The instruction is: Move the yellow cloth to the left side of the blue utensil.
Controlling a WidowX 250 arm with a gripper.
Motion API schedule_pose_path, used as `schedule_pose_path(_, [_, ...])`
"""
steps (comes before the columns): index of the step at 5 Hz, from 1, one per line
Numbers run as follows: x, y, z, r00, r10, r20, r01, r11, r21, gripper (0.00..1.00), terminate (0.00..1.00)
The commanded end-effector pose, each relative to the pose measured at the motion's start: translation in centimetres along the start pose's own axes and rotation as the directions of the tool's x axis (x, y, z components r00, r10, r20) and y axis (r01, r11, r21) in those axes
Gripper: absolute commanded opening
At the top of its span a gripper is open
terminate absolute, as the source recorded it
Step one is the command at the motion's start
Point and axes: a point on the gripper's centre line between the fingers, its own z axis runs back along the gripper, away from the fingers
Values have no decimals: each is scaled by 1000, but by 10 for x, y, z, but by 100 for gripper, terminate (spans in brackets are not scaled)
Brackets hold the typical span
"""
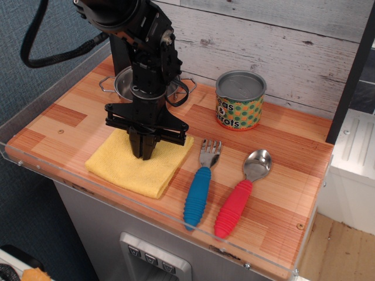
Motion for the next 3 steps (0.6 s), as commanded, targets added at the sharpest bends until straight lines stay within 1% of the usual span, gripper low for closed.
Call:
schedule_pose_path(1, [2, 5, 12, 999, 4, 35, -4, 1000, -5, 0, 0])
schedule_pose_path(2, [4, 11, 16, 999, 18, 43, -18, 1000, 1, 100, 0])
schedule_pose_path(3, [6, 14, 23, 998, 15, 57, -16, 1000, 1, 100, 0])
